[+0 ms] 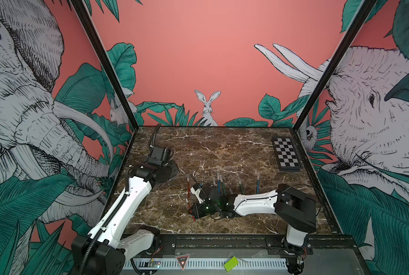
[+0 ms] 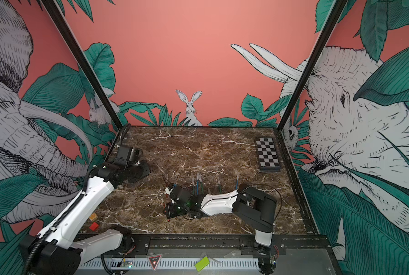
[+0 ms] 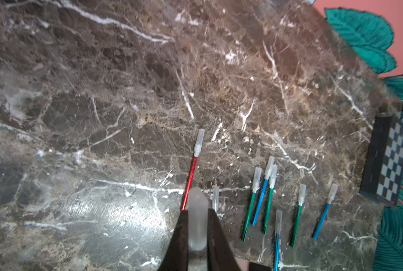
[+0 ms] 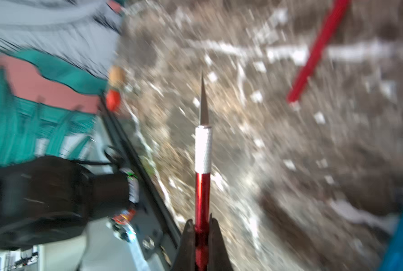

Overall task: Remove protective caps from carving knives
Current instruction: Remove the protective sleeve from the carving knife, then place the carving knife at the center of the board.

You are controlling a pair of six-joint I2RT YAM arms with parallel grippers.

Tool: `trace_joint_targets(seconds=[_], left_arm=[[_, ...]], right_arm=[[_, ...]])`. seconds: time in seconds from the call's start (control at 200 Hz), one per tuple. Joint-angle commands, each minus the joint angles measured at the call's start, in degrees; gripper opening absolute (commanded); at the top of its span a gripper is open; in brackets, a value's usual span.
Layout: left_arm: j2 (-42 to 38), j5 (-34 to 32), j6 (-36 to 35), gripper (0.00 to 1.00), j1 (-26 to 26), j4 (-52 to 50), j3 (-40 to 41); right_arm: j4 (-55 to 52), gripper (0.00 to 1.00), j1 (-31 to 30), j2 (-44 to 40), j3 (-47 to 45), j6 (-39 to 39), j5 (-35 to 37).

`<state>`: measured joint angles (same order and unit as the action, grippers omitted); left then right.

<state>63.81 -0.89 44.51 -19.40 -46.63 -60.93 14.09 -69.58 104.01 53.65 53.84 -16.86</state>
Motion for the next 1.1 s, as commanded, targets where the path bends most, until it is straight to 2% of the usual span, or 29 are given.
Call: trace_joint_targets(seconds=[0.0, 0.095, 0.22, 0.305, 0.41, 0.57, 0.745, 0.88, 1.095], left_arm=[[0.33, -1.74, -0.82, 0.00, 0.76, 0.33, -1.41], [0.43, -2.37, -3.20, 0.00, 2.75, -0.59, -3.10], [1.82, -3.54, -10.83, 0.00, 6.51, -4.12, -5.76], [1.36, -8.19, -15.78, 0.00, 7.49, -7.54, -6.25], [-3.56, -14.25, -19.53, 0.00, 7.88, -8.30, -3.61], [-10.73, -19.52, -20.41, 0.00, 7.88, -8.54, 1.10], [-16.89, -23.41, -20.76, 0.00, 7.88, -7.87, 5.58], [-19.99, -24.90, -20.77, 0.00, 7.88, -7.97, 6.07], [-21.42, -24.53, -20.96, 0.00, 7.88, -6.99, 7.05]], right_arm=[[-1.08, 0.00, -0.12, -0.02, 0.32, 0.52, -0.14], [-1.82, 0.00, -0.04, -1.66, -0.12, 0.24, 0.84], [-7.44, 0.00, 0.23, -4.93, 1.59, -0.57, 4.95], [-14.66, 0.00, 0.24, -5.91, 5.36, -0.55, 9.58], [-22.97, 0.00, 0.41, -5.17, 10.92, 1.18, 14.56], [-31.47, 0.00, 1.60, 0.22, 21.01, 5.11, 18.47], [-38.57, 0.00, 3.10, 8.03, 36.78, 8.50, 21.98], [-39.83, 0.00, 4.94, 14.03, 45.03, 12.09, 21.43], [-46.13, 0.00, 6.88, 24.49, 59.49, 10.32, 21.72]])
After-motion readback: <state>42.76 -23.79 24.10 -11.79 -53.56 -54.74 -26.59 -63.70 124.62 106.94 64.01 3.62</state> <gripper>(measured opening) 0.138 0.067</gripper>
